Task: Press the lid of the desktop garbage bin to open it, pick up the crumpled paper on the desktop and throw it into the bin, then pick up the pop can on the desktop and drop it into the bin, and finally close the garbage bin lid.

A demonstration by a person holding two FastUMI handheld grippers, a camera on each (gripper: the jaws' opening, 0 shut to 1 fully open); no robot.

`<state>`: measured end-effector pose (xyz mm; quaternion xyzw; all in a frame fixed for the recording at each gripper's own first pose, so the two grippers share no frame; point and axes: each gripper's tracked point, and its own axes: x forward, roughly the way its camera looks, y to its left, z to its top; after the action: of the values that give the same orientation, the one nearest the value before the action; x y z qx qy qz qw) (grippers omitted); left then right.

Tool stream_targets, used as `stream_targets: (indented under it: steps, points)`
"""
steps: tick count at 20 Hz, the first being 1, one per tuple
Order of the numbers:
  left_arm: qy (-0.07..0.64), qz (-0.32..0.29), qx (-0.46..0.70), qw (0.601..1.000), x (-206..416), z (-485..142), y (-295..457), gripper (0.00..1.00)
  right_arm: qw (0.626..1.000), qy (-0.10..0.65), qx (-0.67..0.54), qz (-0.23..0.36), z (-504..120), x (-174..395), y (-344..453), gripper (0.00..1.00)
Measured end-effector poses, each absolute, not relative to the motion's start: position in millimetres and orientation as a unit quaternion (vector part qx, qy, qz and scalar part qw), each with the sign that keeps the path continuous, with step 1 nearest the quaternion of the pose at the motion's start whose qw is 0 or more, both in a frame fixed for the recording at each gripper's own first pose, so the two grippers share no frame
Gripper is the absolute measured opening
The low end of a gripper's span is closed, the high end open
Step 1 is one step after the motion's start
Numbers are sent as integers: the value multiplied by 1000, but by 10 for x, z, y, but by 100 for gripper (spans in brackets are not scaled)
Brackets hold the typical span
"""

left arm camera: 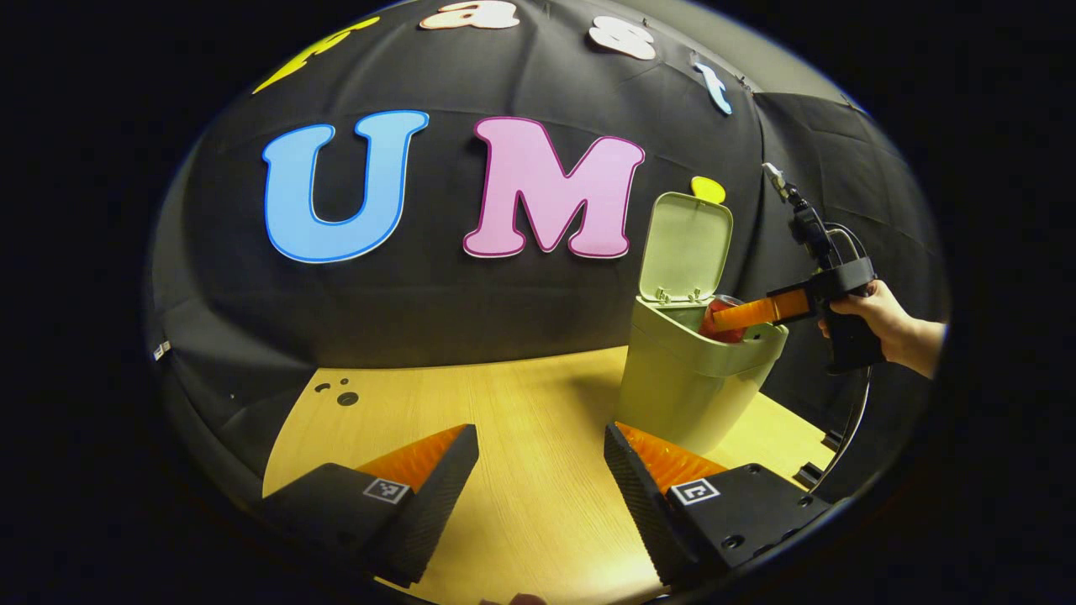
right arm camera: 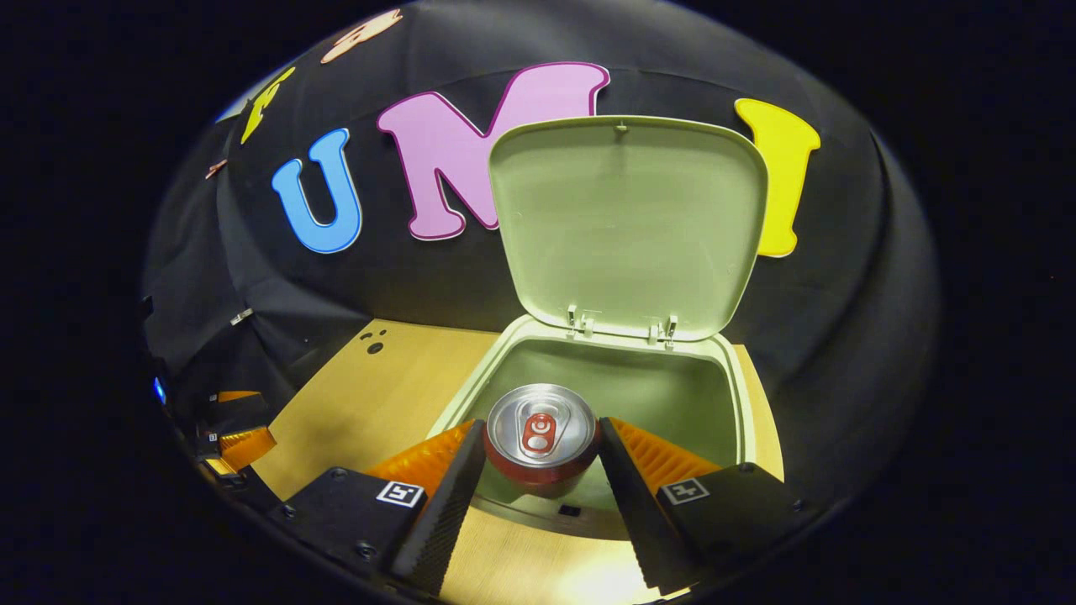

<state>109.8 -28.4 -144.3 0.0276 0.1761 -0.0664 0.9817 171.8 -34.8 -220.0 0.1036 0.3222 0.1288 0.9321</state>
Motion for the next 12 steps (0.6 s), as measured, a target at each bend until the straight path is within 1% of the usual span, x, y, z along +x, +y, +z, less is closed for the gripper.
stream_targets:
  steps: [3,6,12]
  points:
    - [177,-66,28,982,1101,-1448,-273,97,932,325,106,124,-2237,1720,-360,87]
    - [176,-65,28,982,1104,-1443,-268,97,931,326,110,124,-2241,1706,-355,83]
    - [175,-65,27,982,1087,-1438,-303,97,931,320,120,126,-2125,1651,-350,84]
